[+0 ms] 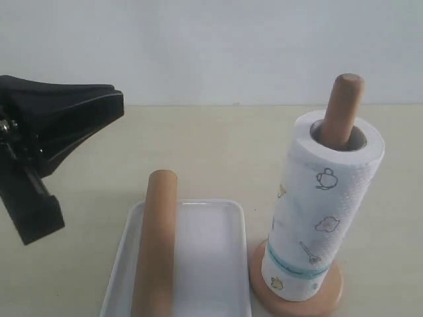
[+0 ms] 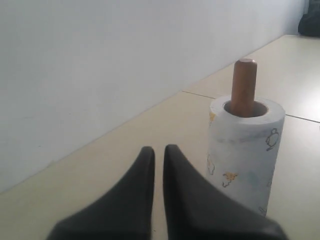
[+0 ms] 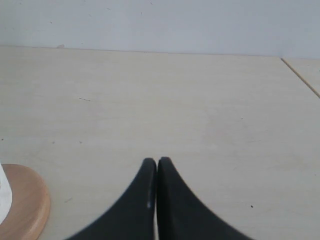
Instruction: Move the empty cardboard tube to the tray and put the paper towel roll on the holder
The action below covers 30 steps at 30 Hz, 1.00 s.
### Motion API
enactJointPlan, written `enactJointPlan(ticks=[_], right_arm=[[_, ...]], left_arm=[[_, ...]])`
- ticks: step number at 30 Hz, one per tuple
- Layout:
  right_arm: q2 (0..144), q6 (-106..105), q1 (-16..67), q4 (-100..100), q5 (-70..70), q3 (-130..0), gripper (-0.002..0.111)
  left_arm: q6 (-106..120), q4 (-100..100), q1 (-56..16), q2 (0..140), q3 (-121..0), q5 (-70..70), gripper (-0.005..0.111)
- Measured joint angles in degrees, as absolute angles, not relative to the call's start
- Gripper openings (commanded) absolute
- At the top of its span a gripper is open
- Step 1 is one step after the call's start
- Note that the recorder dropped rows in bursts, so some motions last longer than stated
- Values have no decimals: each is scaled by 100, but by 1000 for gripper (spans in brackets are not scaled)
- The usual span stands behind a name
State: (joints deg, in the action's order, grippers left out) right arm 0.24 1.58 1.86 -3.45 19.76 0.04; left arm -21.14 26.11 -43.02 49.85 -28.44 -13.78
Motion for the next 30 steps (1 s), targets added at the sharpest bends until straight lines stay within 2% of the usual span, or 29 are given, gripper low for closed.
enactJointPlan(ticks=[11, 15, 18, 26, 30], right_arm=[[24, 158, 186, -345, 1976, 4, 0], [24, 158, 186, -345, 1976, 4, 0], [24, 158, 186, -345, 1976, 4, 0], [24, 158, 186, -345, 1976, 4, 0], [24, 158, 186, -335, 1976, 4, 0]], left_arm=[[-1406, 2782, -4262, 4866, -2844, -1368, 6], [-1477, 2785, -3959, 4441, -2819, -1239, 6], [-1931, 2797, -3363, 3989, -2660, -1133, 6], [-3657, 2797, -1160, 2425, -1615, -1058, 6], [-3970, 2797, -631, 1639, -987, -1055, 6]])
